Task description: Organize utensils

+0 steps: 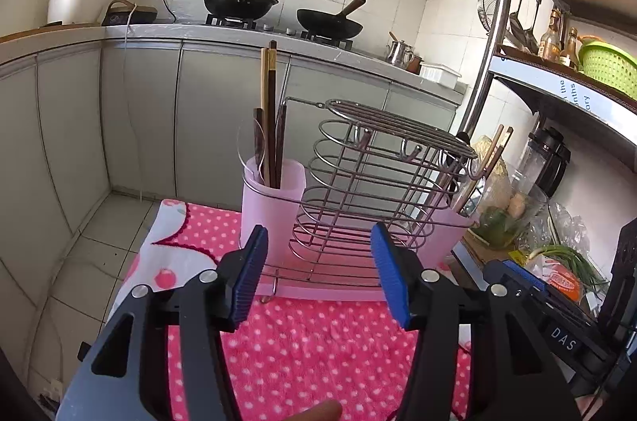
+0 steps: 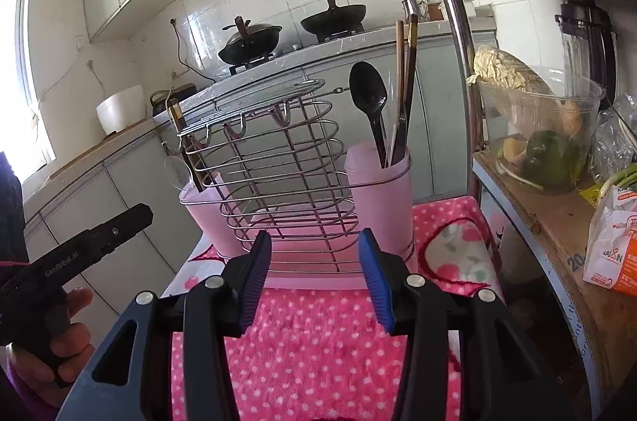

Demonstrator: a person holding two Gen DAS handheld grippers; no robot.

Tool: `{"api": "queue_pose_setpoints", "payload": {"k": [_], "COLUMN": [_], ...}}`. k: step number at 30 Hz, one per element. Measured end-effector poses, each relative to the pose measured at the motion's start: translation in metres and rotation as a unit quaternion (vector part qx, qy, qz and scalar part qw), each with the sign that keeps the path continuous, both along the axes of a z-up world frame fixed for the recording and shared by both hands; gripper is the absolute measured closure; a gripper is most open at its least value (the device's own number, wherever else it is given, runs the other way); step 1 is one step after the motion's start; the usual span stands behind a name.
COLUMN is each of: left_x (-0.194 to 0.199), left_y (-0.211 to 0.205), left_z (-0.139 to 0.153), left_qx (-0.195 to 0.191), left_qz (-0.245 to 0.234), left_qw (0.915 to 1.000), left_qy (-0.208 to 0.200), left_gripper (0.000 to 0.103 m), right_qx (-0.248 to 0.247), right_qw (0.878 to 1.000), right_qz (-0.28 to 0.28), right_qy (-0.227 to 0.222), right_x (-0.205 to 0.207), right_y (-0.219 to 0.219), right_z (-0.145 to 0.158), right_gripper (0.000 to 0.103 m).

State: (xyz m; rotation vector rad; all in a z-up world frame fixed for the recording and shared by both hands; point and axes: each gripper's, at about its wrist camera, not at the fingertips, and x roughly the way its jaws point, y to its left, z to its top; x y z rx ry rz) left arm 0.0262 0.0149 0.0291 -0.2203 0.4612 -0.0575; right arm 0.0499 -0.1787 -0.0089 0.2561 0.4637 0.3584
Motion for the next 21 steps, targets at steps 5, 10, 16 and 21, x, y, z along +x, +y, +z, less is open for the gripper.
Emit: {"api": "queue_pose_setpoints", "payload": {"k": [5, 10, 16, 21], "left_x": [-0.007, -0.011, -0.017, -0.021], "left_y": [-0.008, -0.015, -0.022, -0.021], "left_z": [-0.006, -0.006, -0.009, -0.009], "left_qx": [0.011, 0.026, 0.044, 0.048], "left_qz": [0.003, 0.003, 0.002, 0.005], "left_qw": [0.9999, 0.9994, 0.9986, 0.9983], "left_qy": [0.012, 0.022, 0.03, 0.032], "left_gripper": [0.048, 0.048, 0.048, 0.048], "right_qx": [-0.027, -0.029, -0.028, -0.036], "right_qw": [1.0, 0.999, 0.999, 0.999], "right_qz": [-0.012, -0.019, -0.017, -0.02], "right_qy": [0.0, 0.006, 0.023, 0.02], "right_x": [-0.011, -0.016, -0.017, -0.022], "right_y": [0.008, 0.008, 0.008, 0.011], "right_z": [0.004, 0.003, 0.001, 0.002], "right_gripper": [0.058, 0.058, 0.058, 0.058]}}
